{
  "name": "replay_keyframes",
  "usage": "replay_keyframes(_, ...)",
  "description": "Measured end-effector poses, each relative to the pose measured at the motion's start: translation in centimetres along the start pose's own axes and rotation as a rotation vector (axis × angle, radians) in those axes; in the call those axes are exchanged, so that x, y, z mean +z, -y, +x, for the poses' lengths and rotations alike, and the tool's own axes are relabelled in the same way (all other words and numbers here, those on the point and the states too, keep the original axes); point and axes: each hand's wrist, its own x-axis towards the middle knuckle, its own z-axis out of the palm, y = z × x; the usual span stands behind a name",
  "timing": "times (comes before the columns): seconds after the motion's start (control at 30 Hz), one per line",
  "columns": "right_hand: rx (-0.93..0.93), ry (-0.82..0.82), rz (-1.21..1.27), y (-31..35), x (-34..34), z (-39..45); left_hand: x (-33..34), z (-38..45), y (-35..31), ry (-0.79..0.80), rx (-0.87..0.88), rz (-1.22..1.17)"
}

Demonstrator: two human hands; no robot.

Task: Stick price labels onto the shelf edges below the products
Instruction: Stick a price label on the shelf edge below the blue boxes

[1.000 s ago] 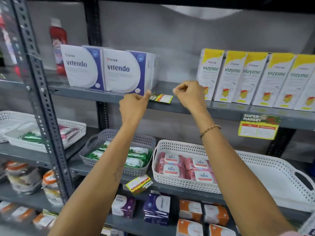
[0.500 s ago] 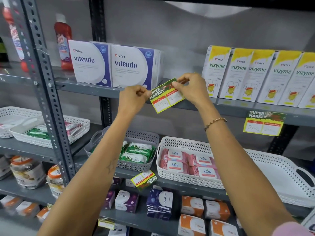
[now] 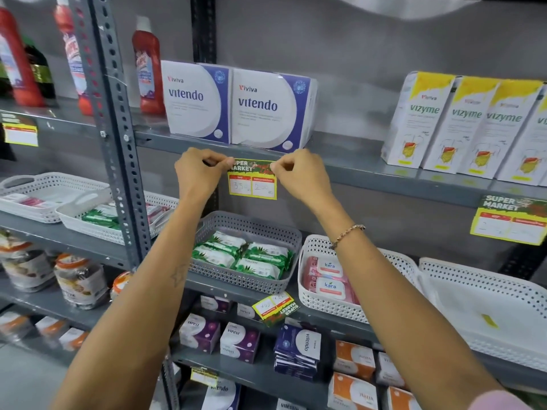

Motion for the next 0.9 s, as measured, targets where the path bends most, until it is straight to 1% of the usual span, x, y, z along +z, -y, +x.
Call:
replay_keyframes(0.1,0.043,-0.132,0.057,0.8,1.8,0.0,-0.4,0.9,1.2,-0.021,-0.029,-0.018)
replay_keyframes(0.23,0.054,-0.212,0.057,1.4,2.9,0.6,-0.6,2.2,1.8,-0.038,-0.047,-0.094)
replay_keyframes(0.47,-0.017,-0.255,-0.081,1.0,4.0,0.9,-0.5,3.0,2.8,-0.036,-0.042,-0.136)
replay_keyframes(0.63,-0.100,-0.312,-0.193,0.5,4.9,0.8,-0.1,2.9,2.8,-0.117,-0.036,-0.106)
replay_keyframes(0.73,-0.096,-0.313,-0.176,0.6,5.2,0.8,-0.1,2.5,2.7,-0.117,-0.026,-0.080)
replay_keyframes(0.9,-0.057,-0.292,-0.051,0.9,4.7,1.0,-0.3,2.2,2.7,-0.079,0.012,-0.063)
